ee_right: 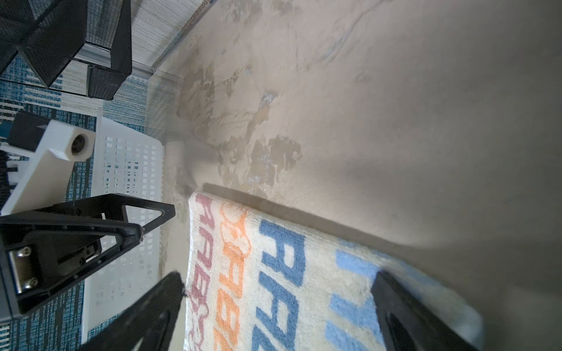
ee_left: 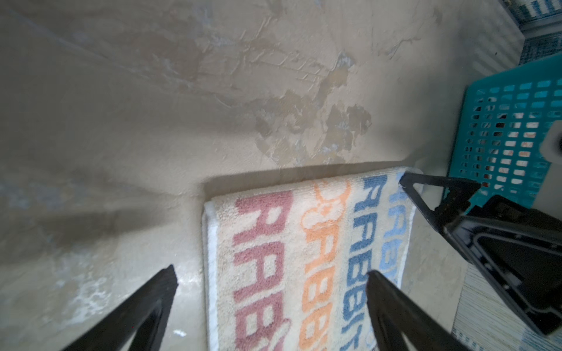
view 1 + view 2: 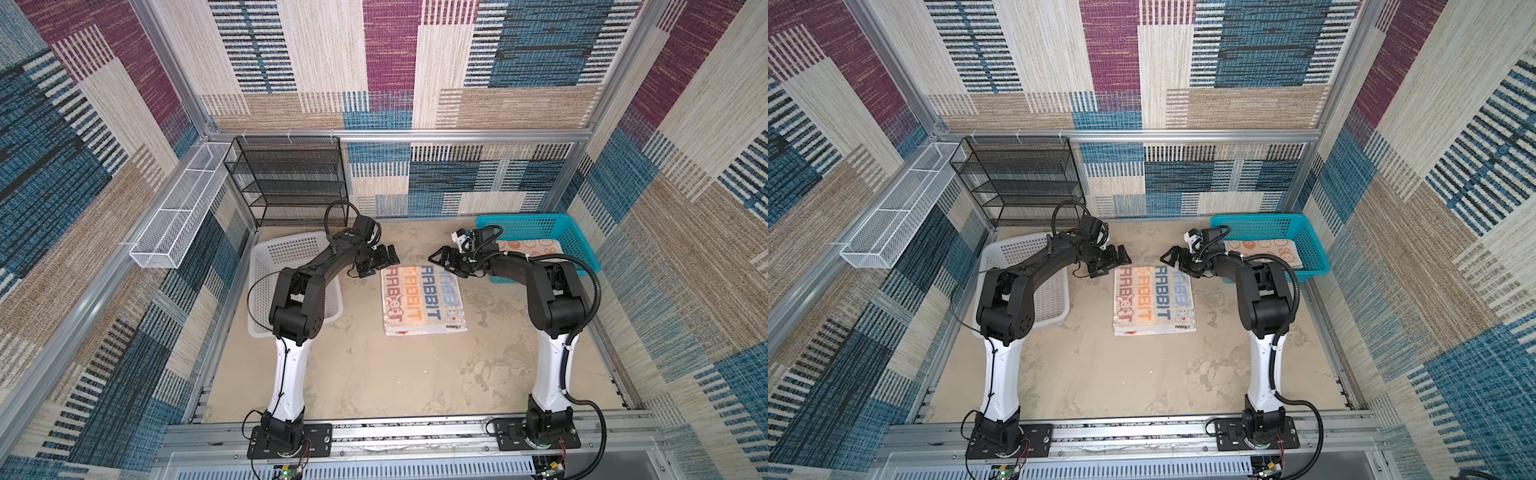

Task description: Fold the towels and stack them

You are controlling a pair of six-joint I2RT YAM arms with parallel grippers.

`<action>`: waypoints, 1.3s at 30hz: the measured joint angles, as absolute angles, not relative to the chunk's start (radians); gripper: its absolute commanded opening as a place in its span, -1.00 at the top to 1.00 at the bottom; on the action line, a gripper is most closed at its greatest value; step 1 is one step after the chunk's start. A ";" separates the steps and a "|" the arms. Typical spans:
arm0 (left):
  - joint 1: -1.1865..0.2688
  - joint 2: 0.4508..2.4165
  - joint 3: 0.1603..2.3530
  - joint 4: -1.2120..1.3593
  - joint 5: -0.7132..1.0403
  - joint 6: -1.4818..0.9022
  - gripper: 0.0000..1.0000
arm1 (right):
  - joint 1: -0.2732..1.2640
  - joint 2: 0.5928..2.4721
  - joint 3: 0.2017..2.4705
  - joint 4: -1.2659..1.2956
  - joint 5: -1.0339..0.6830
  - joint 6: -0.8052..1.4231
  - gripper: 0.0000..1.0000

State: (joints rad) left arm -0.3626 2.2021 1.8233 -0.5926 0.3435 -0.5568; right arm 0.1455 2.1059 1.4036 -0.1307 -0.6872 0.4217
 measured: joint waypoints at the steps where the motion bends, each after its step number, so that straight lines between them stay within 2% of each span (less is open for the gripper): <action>1: -0.363 2.193 1.824 -0.598 0.341 -0.551 -1.00 | 0.146 2.093 1.407 -0.142 -0.684 0.413 -0.98; 8: -0.379 2.178 1.900 -0.654 0.251 -0.483 -1.00 | 0.145 1.998 1.425 -0.220 -0.533 0.355 -0.99; 18: -0.427 2.194 1.936 -0.722 0.085 -0.373 -1.00 | 0.147 2.064 1.429 -0.310 -0.350 0.291 -0.46; 25: -0.428 2.193 1.936 -0.731 0.027 -0.343 -1.00 | 0.146 2.110 1.453 -0.323 -0.276 0.252 -0.17; 30: -0.429 2.193 1.935 -0.734 0.017 -0.338 -1.00 | 0.158 2.122 1.451 -0.296 -0.226 0.230 0.14; 35: -0.430 2.187 1.930 -0.737 0.003 -0.338 -1.00 | 0.176 2.132 1.451 -0.268 -0.198 0.220 0.29; 39: -0.429 2.178 1.920 -0.740 -0.009 -0.338 -1.00 | 0.184 2.133 1.444 -0.256 -0.197 0.220 0.32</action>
